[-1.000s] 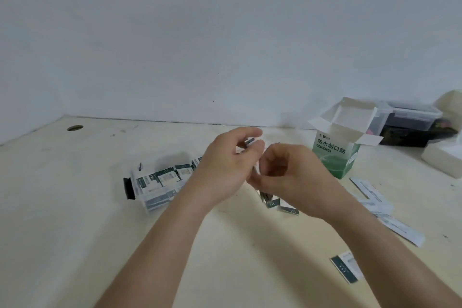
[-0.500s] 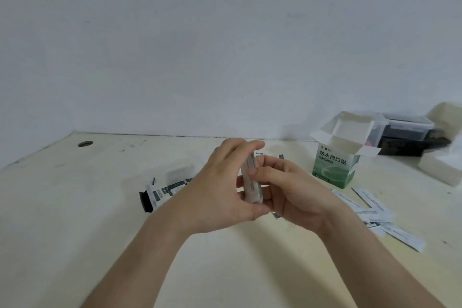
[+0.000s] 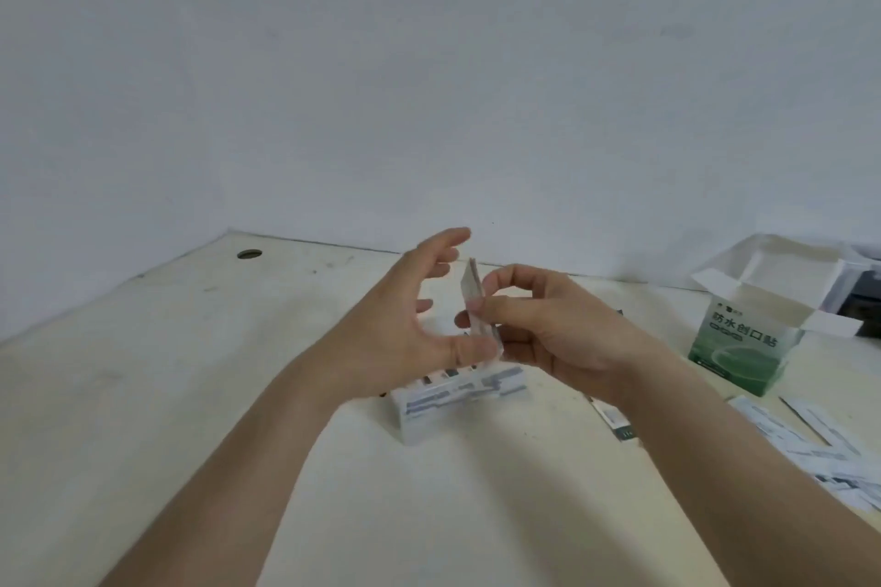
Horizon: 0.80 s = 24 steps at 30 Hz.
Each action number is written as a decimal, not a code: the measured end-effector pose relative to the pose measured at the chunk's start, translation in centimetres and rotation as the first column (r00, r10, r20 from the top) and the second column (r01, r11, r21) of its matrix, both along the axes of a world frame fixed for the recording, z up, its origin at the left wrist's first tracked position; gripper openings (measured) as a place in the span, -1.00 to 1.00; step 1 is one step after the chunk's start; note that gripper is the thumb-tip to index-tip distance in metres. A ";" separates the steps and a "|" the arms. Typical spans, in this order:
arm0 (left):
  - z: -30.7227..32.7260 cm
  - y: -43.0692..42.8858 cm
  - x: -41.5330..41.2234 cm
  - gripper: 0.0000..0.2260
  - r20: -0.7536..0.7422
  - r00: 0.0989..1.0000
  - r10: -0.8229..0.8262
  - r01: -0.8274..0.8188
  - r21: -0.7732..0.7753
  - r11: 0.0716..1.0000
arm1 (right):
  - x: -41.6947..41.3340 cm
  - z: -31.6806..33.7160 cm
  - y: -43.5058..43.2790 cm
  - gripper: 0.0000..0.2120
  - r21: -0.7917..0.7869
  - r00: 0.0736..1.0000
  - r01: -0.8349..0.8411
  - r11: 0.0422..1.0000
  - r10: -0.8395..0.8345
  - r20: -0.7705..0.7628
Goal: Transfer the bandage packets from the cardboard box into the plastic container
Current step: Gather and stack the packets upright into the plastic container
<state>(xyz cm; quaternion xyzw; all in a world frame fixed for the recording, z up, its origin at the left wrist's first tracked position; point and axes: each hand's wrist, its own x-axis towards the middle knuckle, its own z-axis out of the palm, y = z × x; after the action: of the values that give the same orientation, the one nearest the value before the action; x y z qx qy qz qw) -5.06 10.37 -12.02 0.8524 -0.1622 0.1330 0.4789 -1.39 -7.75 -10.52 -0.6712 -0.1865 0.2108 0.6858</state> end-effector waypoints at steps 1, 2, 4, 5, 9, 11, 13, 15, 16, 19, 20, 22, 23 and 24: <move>-0.3 1.2 0.4 -0.45 0.020 0.993 0.118 -0.117 -0.029 0.993 | 0.5 0.3 0.6 -0.80 -0.076 0.998 0.024 0.997 -0.020 0.058; -0.7 2.6 0.8 -0.64 0.058 0.963 0.262 -0.264 0.025 0.964 | 1.1 0.5 1.4 -0.79 -0.165 0.993 0.047 0.985 -0.028 0.118; -1.9 4.2 1.3 -0.85 0.066 0.901 0.428 -0.431 0.225 0.874 | 2.3 0.6 2.8 -0.76 -0.367 0.973 0.104 0.925 -0.017 0.231; -2.7 4.4 1.5 -0.86 0.034 0.900 0.435 -0.425 0.291 0.857 | 2.7 0.5 3.5 -0.75 -0.466 0.962 0.121 0.876 0.013 0.273; -4.9 4.4 1.9 -0.86 0.002 0.906 0.423 -0.412 0.234 0.881 | 3.5 -0.6 6.7 -0.73 -0.747 0.925 0.141 0.649 0.182 0.333; -5.3 4.5 2.2 -0.85 0.038 0.897 0.440 -0.437 0.217 0.873 | 3.7 -1.3 7.9 -0.69 -0.799 0.919 0.158 0.580 0.210 0.334; -5.6 4.4 2.3 -0.86 0.065 0.890 0.452 -0.455 0.202 0.867 | 3.9 -1.9 8.7 -0.66 -0.838 0.910 0.183 0.515 0.235 0.342; -5.9 4.4 2.2 -0.87 0.073 0.883 0.464 -0.469 0.190 0.863 | 3.9 -2.4 9.4 -0.68 -0.859 0.903 0.192 0.476 0.257 0.344; -6.0 4.4 2.2 -0.87 0.067 0.880 0.470 -0.474 0.194 0.859 | 4.0 -2.5 9.7 -0.69 -0.860 0.902 0.190 0.474 0.262 0.343; -6.1 4.9 2.2 -0.81 0.030 0.883 0.468 -0.462 0.219 0.859 | 4.2 -2.9 10.2 -0.71 -0.842 0.921 0.144 0.520 0.240 0.306; -6.2 4.9 2.2 -0.78 0.029 0.889 0.457 -0.451 0.232 0.862 | 4.4 -3.0 10.2 -0.70 -0.832 0.928 0.131 0.539 0.230 0.295; -6.2 5.0 2.2 -0.77 0.035 0.896 0.443 -0.438 0.237 0.867 | 4.7 -3.1 10.2 -0.69 -0.820 0.930 0.128 0.559 0.220 0.295; -6.1 5.1 2.2 -0.77 0.037 0.896 0.442 -0.438 0.232 0.868 | 4.8 -3.2 10.2 -0.70 -0.817 0.928 0.132 0.562 0.219 0.301; -6.1 5.1 2.2 -0.77 0.044 0.895 0.443 -0.441 0.231 0.867 | 4.8 -3.1 10.2 -0.72 -0.812 0.926 0.136 0.568 0.218 0.308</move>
<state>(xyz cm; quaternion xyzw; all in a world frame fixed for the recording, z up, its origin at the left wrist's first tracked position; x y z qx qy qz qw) -2.85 15.51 -18.12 0.9182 0.0250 0.2143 0.3322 3.45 2.45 -13.62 -0.9345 -0.2099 0.1570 0.2408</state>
